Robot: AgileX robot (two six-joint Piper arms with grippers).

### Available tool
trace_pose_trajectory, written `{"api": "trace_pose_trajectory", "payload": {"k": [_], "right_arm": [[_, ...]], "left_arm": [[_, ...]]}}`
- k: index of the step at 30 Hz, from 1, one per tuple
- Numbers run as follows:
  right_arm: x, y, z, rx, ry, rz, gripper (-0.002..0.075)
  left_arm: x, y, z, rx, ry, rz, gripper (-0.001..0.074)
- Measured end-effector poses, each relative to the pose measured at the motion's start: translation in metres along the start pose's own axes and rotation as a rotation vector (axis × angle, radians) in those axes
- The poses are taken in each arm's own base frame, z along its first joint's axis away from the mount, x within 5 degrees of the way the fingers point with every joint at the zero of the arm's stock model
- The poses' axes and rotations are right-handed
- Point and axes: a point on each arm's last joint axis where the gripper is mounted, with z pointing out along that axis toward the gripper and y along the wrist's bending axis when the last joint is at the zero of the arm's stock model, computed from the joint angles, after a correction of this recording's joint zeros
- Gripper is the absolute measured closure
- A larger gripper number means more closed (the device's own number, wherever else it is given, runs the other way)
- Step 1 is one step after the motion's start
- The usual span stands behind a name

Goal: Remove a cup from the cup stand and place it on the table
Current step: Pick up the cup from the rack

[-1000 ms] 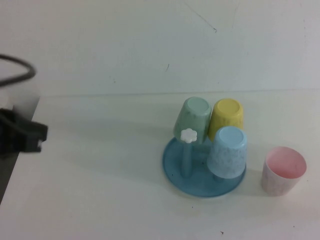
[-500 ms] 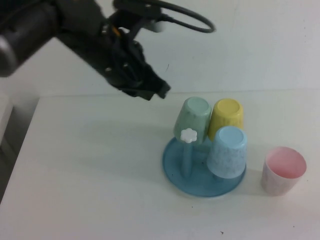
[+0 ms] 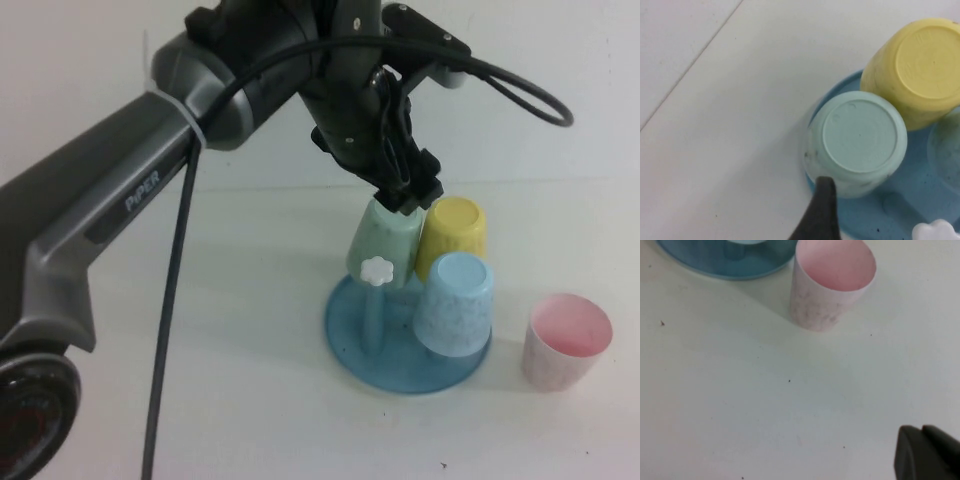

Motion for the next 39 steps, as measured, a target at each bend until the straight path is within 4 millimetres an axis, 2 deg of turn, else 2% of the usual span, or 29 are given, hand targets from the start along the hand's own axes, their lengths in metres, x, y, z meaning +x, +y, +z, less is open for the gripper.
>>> {"api": "trace_pose_trajectory", "payload": {"k": [1, 4, 10, 26, 29, 31, 39], "right_arm": [[0.0, 0.0, 0.0, 0.0, 0.0, 0.0, 0.0729], [0.0, 0.0, 0.0, 0.0, -0.002, 0.0, 0.0729], [0.002, 0.002, 0.004, -0.009, -0.011, 0.021, 0.0729], [0.002, 0.001, 0.005, -0.005, -0.024, 0.028, 0.0729], [0.003, 0.002, 0.005, -0.005, -0.024, 0.03, 0.0729], [0.002, 0.002, 0.005, -0.004, -0.026, 0.03, 0.0729], [0.002, 0.001, 0.005, 0.0, -0.03, 0.03, 0.0729]], "left_arm": [[0.0, -0.002, 0.004, -0.002, 0.009, 0.008, 0.0164], [-0.001, -0.004, 0.014, -0.014, 0.01, 0.022, 0.0078], [-0.003, -0.002, 0.04, -0.036, -0.007, 0.033, 0.0045], [0.002, -0.001, 0.08, -0.05, 0.04, 0.024, 0.0046], [0.004, -0.001, 0.083, -0.047, 0.054, 0.02, 0.0116], [0.004, -0.001, 0.083, -0.049, 0.056, 0.021, 0.0202], [0.004, -0.001, 0.078, -0.06, 0.058, 0.025, 0.0196]]}}
